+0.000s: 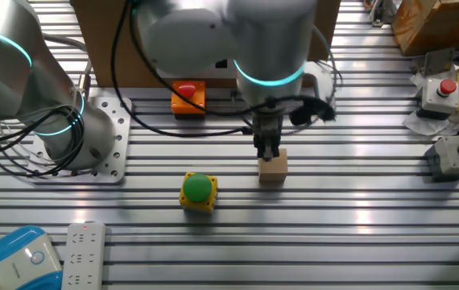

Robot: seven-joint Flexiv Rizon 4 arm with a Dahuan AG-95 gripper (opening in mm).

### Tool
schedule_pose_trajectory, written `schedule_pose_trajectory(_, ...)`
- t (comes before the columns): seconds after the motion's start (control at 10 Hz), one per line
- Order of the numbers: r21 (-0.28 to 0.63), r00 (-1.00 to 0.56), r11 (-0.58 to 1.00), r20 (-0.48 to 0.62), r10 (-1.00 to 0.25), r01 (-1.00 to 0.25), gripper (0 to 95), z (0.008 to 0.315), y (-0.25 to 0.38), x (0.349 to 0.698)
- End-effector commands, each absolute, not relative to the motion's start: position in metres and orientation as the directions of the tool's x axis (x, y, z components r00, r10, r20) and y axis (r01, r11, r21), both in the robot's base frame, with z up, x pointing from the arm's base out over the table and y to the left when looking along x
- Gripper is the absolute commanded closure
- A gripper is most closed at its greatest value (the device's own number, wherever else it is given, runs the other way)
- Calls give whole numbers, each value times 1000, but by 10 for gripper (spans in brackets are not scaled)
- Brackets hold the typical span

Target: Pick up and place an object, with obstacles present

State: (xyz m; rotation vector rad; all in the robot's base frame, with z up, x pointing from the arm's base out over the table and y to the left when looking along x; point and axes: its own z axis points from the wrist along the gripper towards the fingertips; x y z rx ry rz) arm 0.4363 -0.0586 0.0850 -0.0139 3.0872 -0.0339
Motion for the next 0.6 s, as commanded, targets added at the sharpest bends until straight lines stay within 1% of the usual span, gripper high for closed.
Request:
schedule_pose_trajectory(0.1,8,-999,1000,-43,16,16,760,84,-60,434)
schedule_pose_trajectory(0.4,6,-999,1000,-34,13,12,760,78,-59,433)
schedule_pose_trajectory(0.6,11,-1000,1000,-29,-5,-5,760,79,-61,432)
